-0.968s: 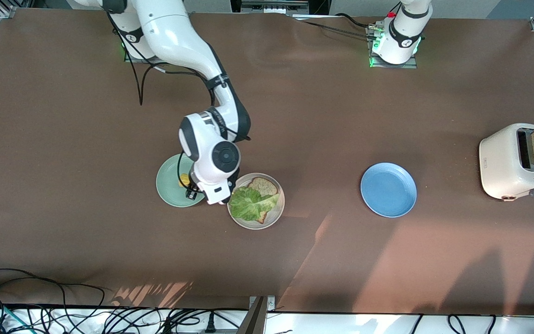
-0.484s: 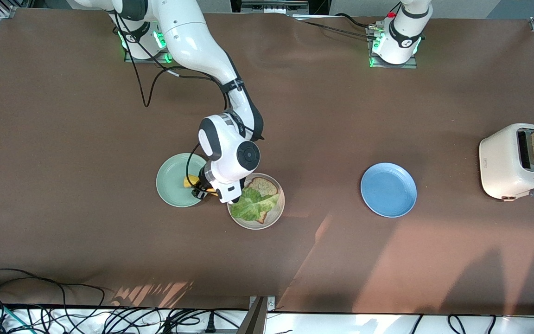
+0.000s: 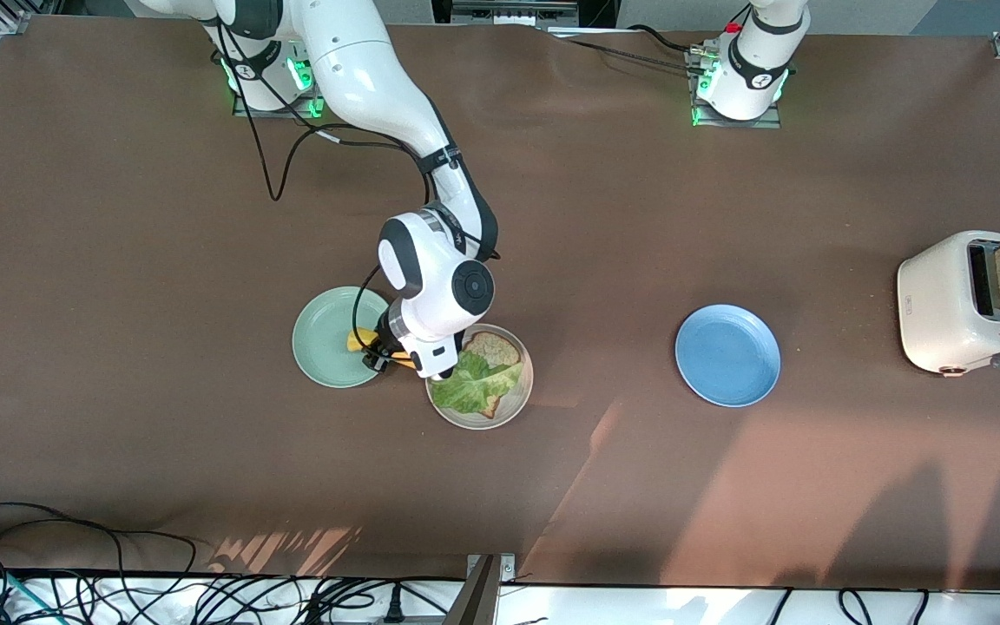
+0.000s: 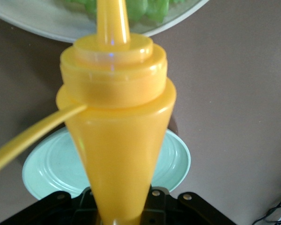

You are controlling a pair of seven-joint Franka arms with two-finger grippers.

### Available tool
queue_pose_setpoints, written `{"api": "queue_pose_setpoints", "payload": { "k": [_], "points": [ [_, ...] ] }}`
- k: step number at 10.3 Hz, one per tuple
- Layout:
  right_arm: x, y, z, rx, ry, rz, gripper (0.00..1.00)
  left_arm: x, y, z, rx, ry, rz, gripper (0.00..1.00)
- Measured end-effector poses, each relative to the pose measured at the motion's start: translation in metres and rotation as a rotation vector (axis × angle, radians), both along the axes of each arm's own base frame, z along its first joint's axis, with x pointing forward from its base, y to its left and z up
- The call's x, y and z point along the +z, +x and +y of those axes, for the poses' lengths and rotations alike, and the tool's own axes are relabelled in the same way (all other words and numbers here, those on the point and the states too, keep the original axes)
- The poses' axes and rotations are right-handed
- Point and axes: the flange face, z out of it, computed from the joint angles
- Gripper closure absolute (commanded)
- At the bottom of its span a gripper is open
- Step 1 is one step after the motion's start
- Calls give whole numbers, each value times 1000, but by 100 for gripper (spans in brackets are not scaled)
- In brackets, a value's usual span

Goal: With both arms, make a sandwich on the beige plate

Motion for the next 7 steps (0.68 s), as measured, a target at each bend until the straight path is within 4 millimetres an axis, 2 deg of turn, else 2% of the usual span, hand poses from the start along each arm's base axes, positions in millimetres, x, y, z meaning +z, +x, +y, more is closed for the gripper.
{"api": "queue_pose_setpoints", "payload": {
  "k": [2,3,4,7],
  "points": [
    [5,3,-1,-12,28,2,100,0,0,0,0,0,0,100],
    [14,9,-10,-46,82,12,100,0,0,0,0,0,0,100],
    [30,23,-31,-95,156,28,100,0,0,0,0,0,0,100],
    [94,61,-128,-164,425,126,100,0,0,-1,-1,0,1,100]
  ]
}}
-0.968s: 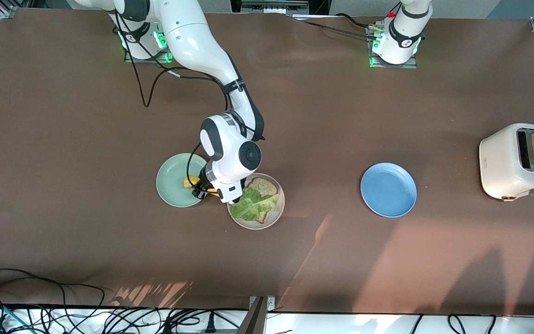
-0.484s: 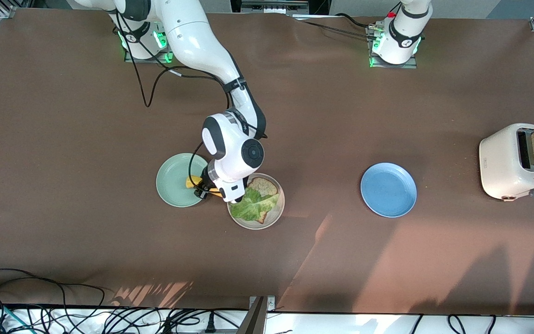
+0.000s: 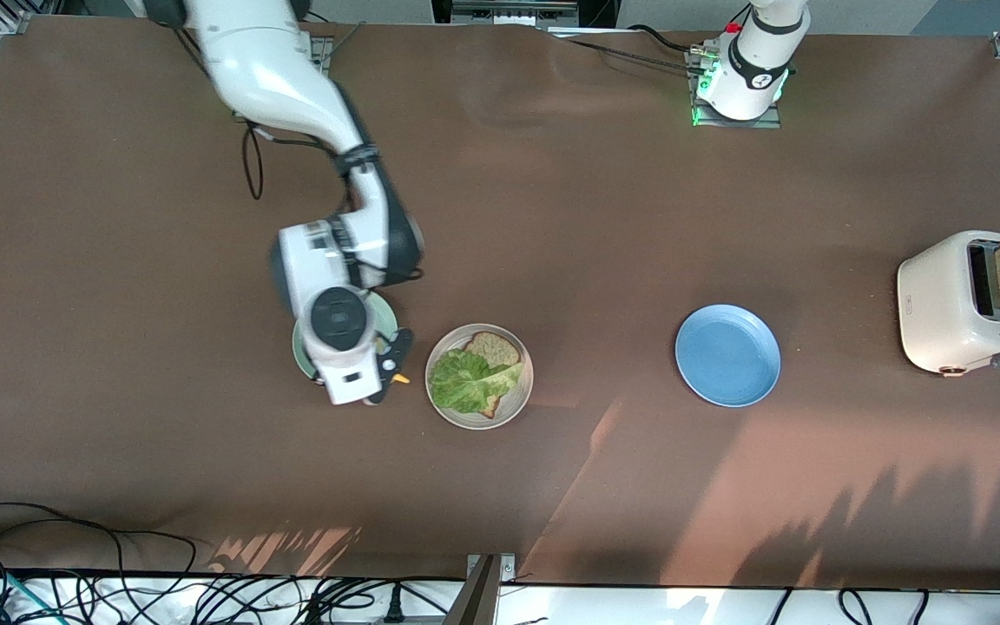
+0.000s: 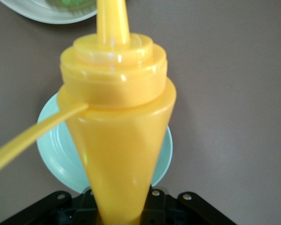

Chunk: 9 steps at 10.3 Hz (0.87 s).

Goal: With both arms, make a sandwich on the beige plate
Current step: 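Carry the mustard back beside the green plate while the left gripper lifts toast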

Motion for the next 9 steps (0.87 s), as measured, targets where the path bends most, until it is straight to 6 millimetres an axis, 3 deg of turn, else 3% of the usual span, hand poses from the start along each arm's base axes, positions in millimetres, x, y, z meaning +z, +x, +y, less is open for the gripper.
{"api": "queue_pose_setpoints", "payload": {
  "k": [2,4,6,9],
  "points": [
    [29,12,-56,-1,180,48,100,0,0,0,-1,0,0,100],
    [31,21,-109,37,336,95,100,9,2,-3,-6,5,-14,100],
    [24,27,-164,113,476,118,100,44,8,-20,-32,25,-57,100],
    [3,25,-250,233,723,133,100,129,6,-58,-74,55,-132,100]
  ]
}}
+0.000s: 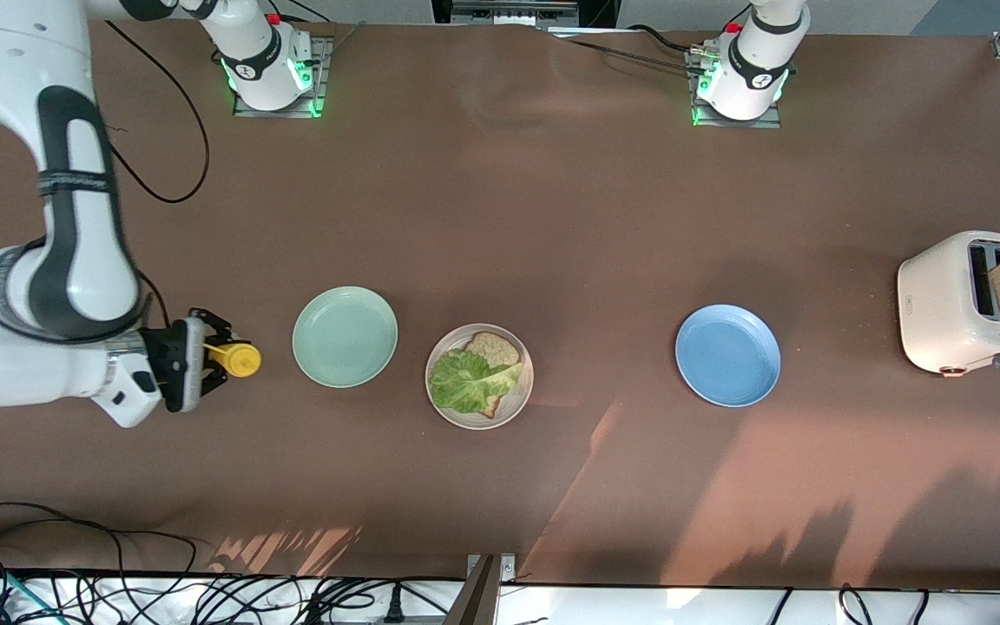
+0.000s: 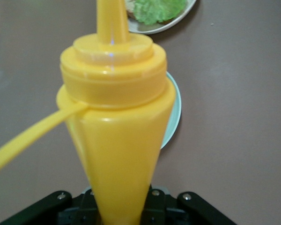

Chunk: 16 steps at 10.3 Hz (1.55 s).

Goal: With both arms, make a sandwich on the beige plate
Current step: 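Carry the mustard back beside the green plate while the left gripper lifts toast, then carry the toast slice with the left gripper toward the beige plate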

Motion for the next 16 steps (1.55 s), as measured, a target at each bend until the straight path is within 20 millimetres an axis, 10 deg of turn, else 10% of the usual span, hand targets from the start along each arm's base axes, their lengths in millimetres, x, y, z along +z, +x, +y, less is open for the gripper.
{"api": "queue_pose_setpoints", "payload": {
  "k": [4,10,12,14,16],
  "points": [
    [-92,-14,-68,75,322,-4,100,61,19,-113,-38,28,-33,100],
    [-184,-26,-60,6,571,0,99,20,50,-362,397,-110,21,100],
    [-200,-30,-59,-5,587,11,73,-4,63,-430,538,-182,12,100],
    [-207,-31,-62,-25,605,14,0,-23,73,-490,672,-264,-3,100],
    [-208,-31,-67,-25,613,-5,0,-49,81,-555,802,-334,-66,100]
  ]
}}
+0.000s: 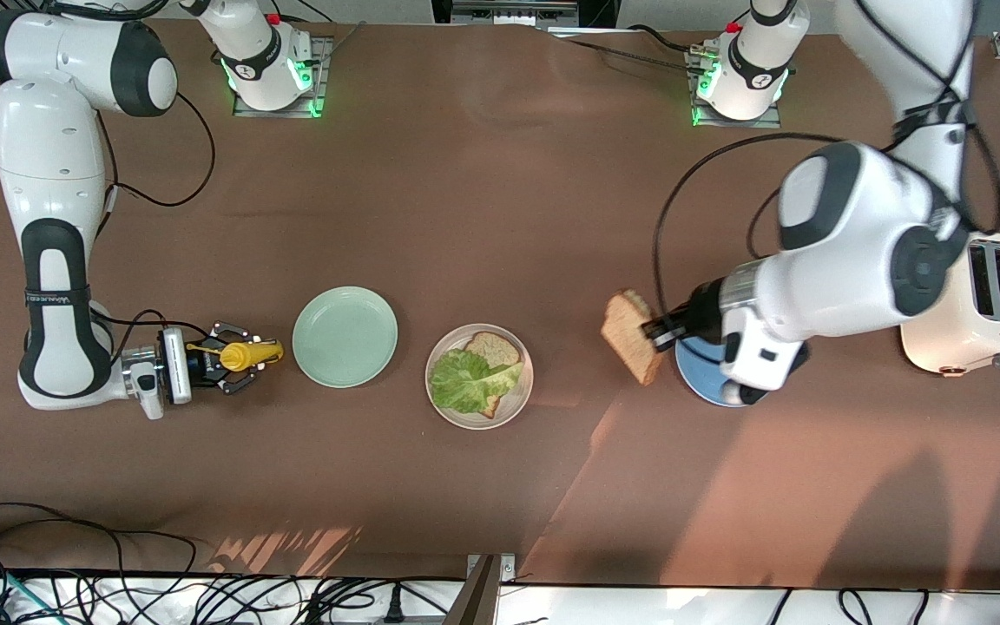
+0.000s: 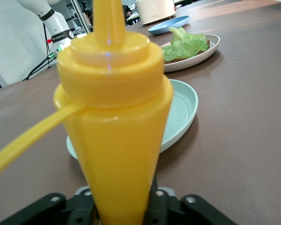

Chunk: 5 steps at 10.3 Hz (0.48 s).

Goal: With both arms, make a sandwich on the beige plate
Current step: 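Carry the toast slice with the left gripper toward the beige plate, then lower the toast onto the lettuce while the right gripper sets mustard down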

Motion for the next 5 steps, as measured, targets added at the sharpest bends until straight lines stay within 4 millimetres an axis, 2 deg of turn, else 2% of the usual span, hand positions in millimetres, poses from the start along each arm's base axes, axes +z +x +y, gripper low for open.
{"api": "queue_pose_setpoints", "payload": {
  "k": [2,5],
  "points": [
    [-1,0,-2,6,3,-15,0,-25,5,-60,105,-92,-101,100],
    [-1,-1,-11,2,-11,-23,0,-63,4,-113,195,-183,-238,100]
  ]
}}
